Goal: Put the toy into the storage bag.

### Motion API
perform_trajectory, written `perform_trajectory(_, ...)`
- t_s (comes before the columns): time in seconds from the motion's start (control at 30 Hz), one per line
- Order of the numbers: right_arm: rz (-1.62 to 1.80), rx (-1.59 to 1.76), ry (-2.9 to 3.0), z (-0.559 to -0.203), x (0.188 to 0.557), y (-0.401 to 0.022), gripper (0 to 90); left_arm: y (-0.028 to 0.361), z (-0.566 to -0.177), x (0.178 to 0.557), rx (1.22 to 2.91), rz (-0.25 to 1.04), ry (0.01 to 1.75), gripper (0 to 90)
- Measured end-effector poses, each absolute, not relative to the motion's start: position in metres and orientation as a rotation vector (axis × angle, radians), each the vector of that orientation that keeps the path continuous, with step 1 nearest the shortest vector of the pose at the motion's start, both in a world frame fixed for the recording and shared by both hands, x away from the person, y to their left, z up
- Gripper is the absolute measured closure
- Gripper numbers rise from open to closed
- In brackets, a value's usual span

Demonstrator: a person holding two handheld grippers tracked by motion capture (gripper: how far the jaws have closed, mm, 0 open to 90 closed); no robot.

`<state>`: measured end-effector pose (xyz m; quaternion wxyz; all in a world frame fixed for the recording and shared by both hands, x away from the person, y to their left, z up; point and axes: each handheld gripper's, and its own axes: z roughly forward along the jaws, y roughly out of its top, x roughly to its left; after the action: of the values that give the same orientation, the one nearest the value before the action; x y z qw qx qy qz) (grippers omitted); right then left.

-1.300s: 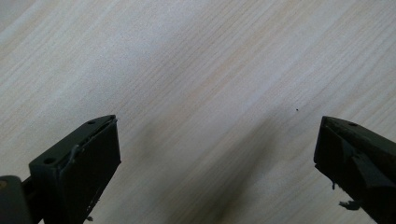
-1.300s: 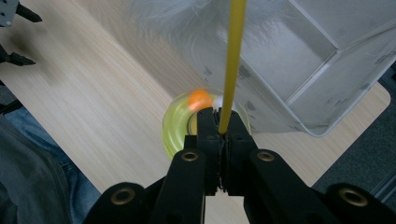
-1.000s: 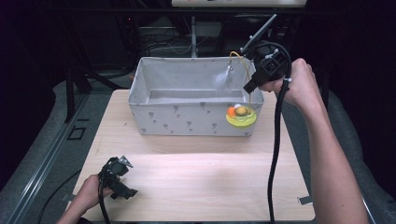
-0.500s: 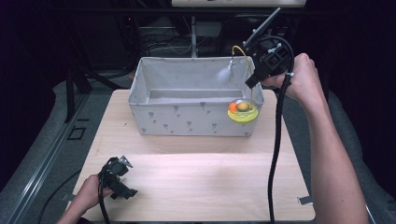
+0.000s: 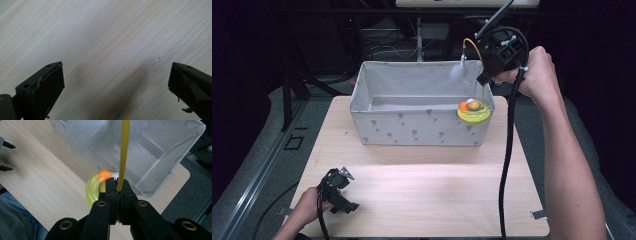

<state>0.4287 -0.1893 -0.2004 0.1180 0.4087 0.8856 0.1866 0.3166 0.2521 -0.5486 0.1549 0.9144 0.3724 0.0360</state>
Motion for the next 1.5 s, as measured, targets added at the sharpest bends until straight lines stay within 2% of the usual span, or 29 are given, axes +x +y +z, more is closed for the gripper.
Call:
perform_trajectory(0.83,0.569,1.304,2.461,-0.195,0.468,-0.194,88.5,0.251,-0.548,0.317,2.627,0.100,1.053,0.5)
perform_trajectory(1.5,0.604,1.356,2.409,-0.215,0.509,-0.190,88.5,0.251,-0.548,0.318,2.625,0.087,1.052,0.5)
